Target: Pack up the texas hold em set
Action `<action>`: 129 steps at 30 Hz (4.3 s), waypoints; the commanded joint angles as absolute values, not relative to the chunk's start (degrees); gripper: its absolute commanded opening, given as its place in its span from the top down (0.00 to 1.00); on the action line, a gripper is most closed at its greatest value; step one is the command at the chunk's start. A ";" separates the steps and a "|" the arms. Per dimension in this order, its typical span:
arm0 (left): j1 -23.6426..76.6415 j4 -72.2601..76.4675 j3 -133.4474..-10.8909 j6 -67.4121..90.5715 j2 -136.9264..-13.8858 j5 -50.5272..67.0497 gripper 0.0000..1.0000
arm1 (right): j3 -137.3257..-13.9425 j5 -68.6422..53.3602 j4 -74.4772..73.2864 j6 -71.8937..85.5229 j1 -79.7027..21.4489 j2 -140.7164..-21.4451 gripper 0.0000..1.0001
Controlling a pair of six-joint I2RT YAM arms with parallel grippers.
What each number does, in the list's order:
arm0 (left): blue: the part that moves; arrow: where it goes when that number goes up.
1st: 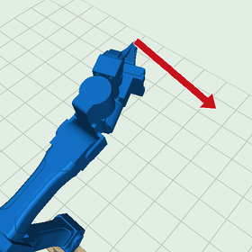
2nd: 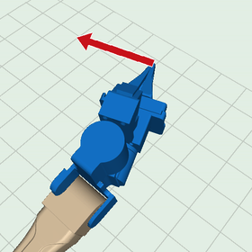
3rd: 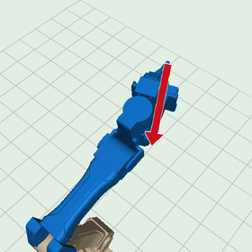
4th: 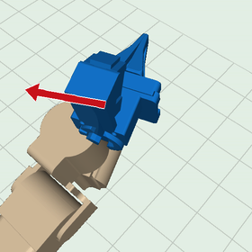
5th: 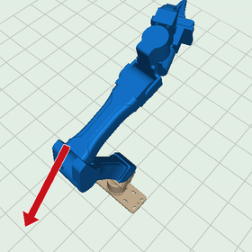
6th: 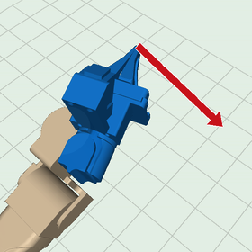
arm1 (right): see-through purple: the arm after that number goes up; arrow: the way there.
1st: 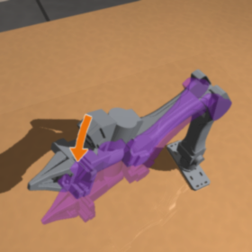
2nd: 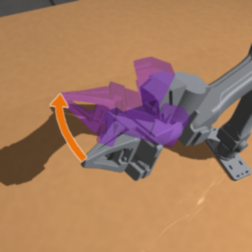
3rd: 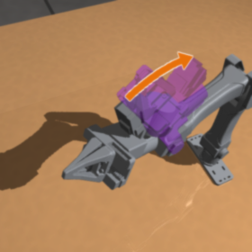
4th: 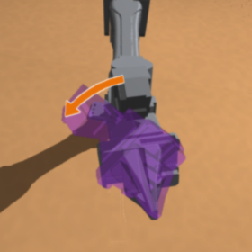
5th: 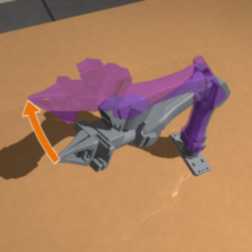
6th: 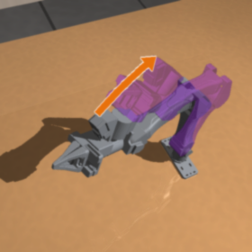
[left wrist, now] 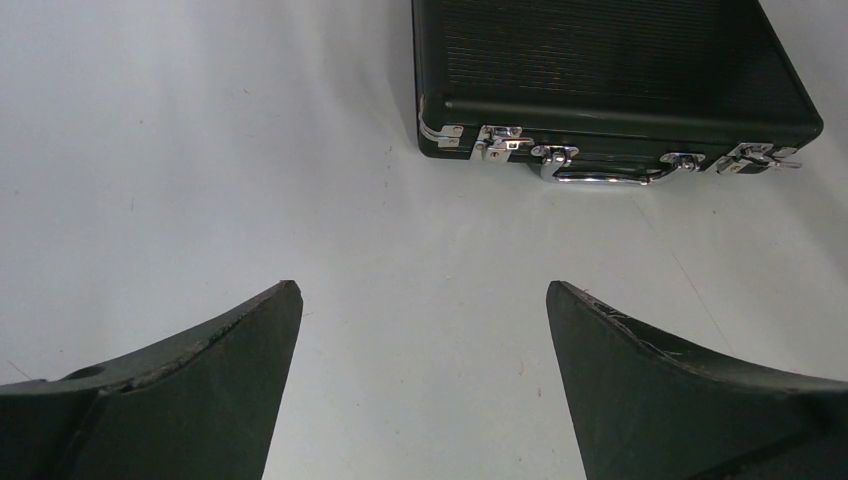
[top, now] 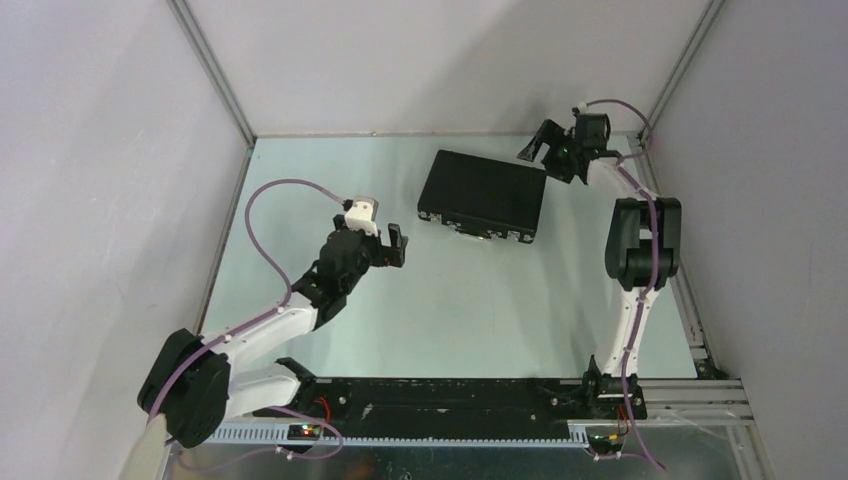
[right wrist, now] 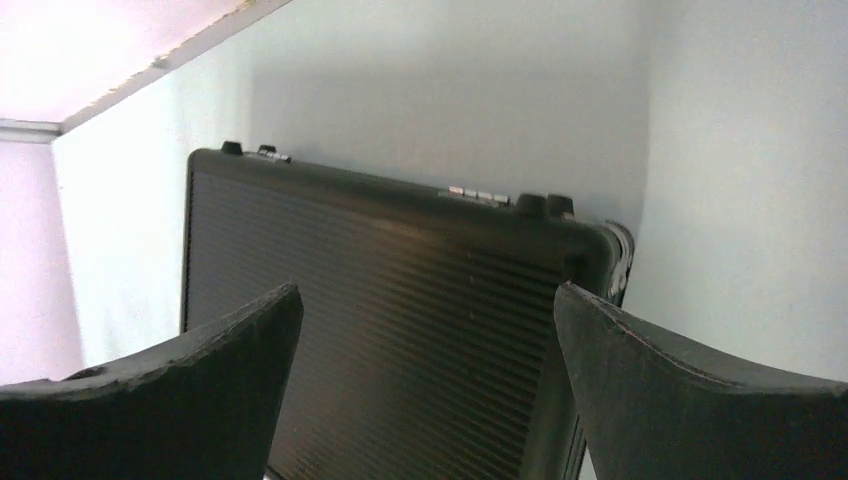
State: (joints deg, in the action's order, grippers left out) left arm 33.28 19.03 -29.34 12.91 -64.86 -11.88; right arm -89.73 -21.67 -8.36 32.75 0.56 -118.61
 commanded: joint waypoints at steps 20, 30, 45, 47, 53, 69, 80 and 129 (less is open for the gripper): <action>32.85 22.10 -29.51 13.37 -65.61 -12.63 0.00 | -122.06 4.83 -34.55 13.87 -9.55 -134.28 0.01; 32.87 21.60 -29.63 13.11 -65.69 -12.49 0.00 | -142.88 -8.05 -39.46 11.32 -9.91 -149.44 0.01; 32.87 21.10 -30.71 12.64 -66.53 -7.37 0.03 | -106.13 -25.63 -32.74 9.28 -12.61 -130.29 0.17; 32.87 21.24 -30.72 12.72 -66.60 -6.56 0.04 | -99.48 -25.64 -29.67 10.03 -13.22 -126.52 0.18; 32.96 21.77 -30.75 12.64 -66.74 -4.21 0.05 | -97.91 -15.47 -34.23 9.72 -16.41 -121.73 0.13; 33.26 21.99 -31.36 12.39 -67.33 0.26 0.04 | -90.12 3.78 -35.61 7.25 -29.56 -105.23 0.60; 38.20 21.55 -33.78 7.81 -69.84 4.92 0.03 | -82.16 -1.31 -36.22 11.65 -31.91 -112.53 1.00; 48.12 25.85 -49.90 29.75 -106.79 10.96 1.00 | -68.23 -9.26 -30.50 17.17 -28.78 -102.35 1.00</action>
State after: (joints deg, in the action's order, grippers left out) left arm 47.88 24.12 -51.92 27.92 -103.74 12.47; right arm -70.94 -9.85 -26.20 17.21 -28.56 -100.49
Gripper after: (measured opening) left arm 0.003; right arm 0.006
